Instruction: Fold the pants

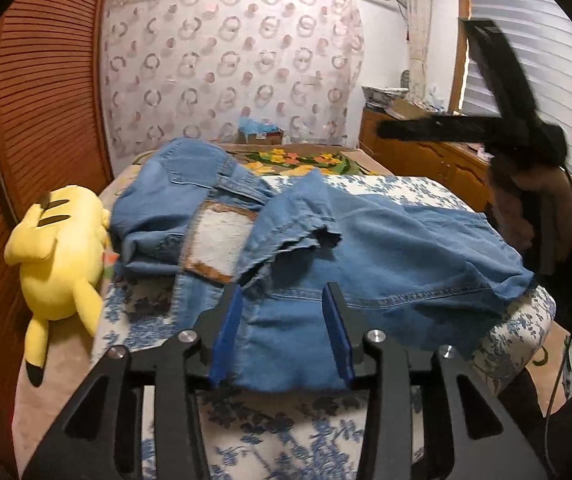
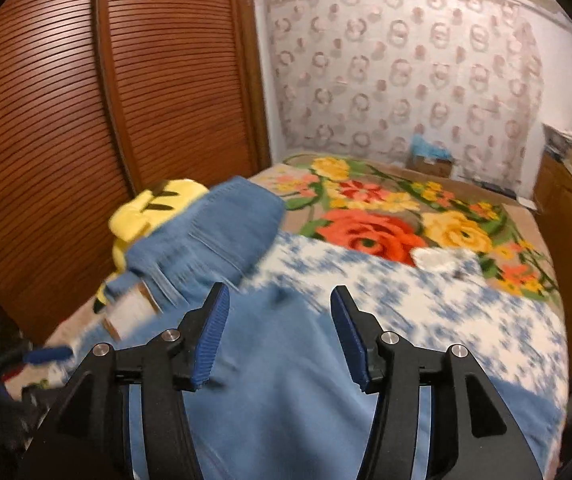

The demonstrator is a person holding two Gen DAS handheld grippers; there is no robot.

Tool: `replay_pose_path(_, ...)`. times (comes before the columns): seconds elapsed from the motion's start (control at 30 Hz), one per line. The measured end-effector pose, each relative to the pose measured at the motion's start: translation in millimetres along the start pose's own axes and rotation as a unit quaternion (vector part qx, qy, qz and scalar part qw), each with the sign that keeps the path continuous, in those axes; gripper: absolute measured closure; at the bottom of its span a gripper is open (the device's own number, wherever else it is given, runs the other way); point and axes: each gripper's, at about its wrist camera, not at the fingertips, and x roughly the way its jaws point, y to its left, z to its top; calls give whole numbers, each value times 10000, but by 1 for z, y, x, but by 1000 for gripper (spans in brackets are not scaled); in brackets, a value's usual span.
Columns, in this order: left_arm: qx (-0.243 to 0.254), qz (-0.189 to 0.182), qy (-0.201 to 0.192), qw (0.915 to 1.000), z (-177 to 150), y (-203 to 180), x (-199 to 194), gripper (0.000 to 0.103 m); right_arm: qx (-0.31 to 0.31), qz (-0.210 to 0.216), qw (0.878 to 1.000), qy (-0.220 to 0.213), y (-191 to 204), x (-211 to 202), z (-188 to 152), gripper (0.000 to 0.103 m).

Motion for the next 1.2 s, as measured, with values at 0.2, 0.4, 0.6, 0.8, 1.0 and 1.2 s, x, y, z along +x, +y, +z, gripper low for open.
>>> replay_pose_path(0.2,176,-136,101,9997,5,-29,19,61,145,-413,9990,132,-42,-46,-56,49)
replay_pose_path(0.4,387,-312,413,9979,18,-53,50,61,311,-790,9961,223,-76,-74,-100,49)
replay_pose_path(0.6,480,-44,621,9969,32,-65,84,61,610,-937,9936,132,-101,-101,-134,49)
replay_pose_path(0.8,629,525,911,9925,43,-63,121,61,863,-1082,9903,147,-125,-119,-159,49)
replay_pose_path(1.0,627,717,796,9923,50,-63,130,76,1006,-1107,9887,81,-136,-129,-171,49)
replay_pose_path(1.2,375,1034,390,9932,76,-29,112,82,1026,-1149,9880,55,-141,-137,-180,49)
